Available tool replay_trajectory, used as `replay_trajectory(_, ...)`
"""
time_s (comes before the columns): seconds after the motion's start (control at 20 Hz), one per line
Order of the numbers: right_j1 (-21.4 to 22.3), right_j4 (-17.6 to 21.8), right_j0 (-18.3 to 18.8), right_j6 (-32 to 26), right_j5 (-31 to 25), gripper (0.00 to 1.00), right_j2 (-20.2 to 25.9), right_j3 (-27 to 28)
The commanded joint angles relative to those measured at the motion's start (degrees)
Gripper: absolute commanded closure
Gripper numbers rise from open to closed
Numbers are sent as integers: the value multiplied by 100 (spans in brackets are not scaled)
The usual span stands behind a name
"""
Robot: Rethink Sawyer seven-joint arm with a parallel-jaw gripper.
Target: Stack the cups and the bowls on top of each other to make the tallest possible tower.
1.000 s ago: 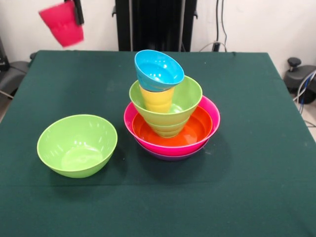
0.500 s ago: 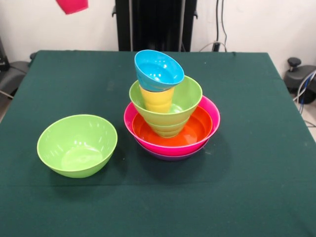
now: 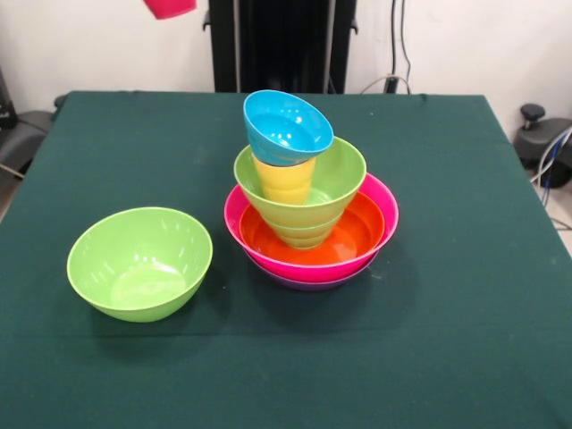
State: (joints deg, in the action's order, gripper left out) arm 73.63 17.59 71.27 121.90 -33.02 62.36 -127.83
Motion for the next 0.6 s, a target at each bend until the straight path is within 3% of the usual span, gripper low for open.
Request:
replay_trajectory(0.05, -58, -8, -427, -277, -184, 100, 16, -536)
replay_trajectory(0.6, -313, 452, -1153, 233, 28, 100, -663, -391)
